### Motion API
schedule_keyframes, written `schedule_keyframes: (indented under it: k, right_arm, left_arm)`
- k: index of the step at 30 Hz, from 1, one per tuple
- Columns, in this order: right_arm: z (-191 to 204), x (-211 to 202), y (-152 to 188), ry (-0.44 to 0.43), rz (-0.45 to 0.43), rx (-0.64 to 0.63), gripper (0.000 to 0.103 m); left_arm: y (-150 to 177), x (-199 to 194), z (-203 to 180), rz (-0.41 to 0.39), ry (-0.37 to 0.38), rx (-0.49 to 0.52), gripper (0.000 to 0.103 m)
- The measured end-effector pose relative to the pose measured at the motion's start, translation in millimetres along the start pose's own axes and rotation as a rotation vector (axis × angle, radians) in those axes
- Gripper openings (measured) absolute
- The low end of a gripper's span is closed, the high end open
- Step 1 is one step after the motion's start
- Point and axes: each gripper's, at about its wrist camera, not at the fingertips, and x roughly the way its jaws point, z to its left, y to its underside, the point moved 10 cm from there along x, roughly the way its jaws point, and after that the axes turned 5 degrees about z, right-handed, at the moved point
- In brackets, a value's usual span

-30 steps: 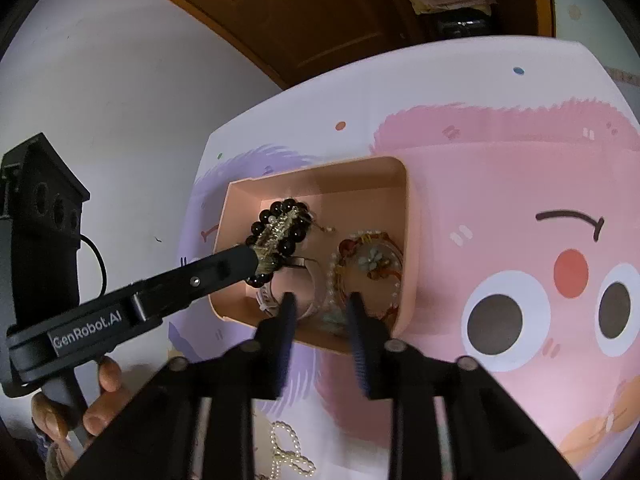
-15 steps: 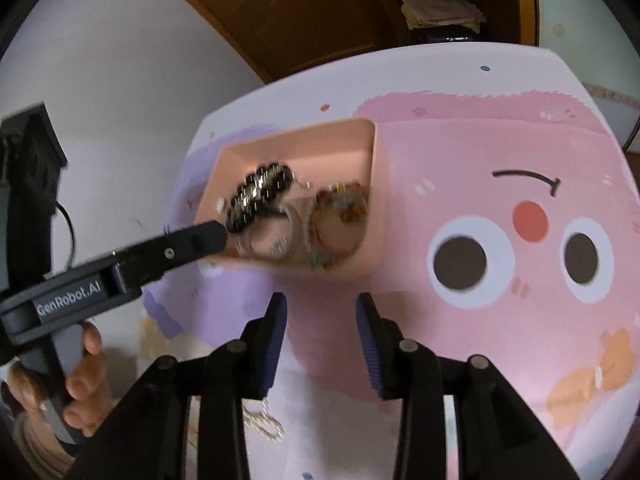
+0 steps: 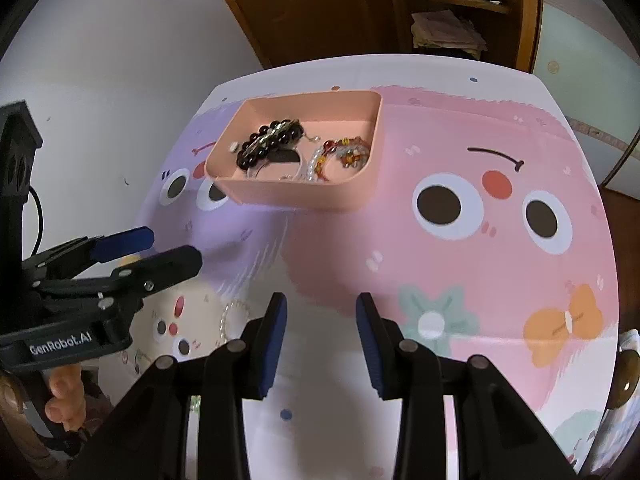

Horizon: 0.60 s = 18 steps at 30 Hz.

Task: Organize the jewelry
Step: 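Withdraw both tools from the box back toward the pearl necklace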

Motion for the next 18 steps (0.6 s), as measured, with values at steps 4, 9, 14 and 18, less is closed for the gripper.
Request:
schedule_keyframes:
  k: [4,9,14,18]
  right_arm:
    - [4.2,-2.4,14.1,0.0,0.007,-0.013,0.036]
    - [9.1,-8.5,29.4,-0.001,0.006,-0.029,0.036]
    - [14.2,-8.6,39.9,-0.009,0.011,-0.034,0.036]
    - [18.8,-6.6,44.5,-0.013,0.014,-0.04,0.036]
  left_arm:
    - [15.8,-7.5,4.2,-0.014,-0.019,-0.012,0.075]
    - [33.3,-14.7,11.5,-0.034,-0.05,-0.03,0.076]
    - [47.7,-17.3,17.5,-0.052,-0.07,-0.053,0.076]
    - [59.5,-15.7,21.9,-0.061,-0.086,-0.062,0.076]
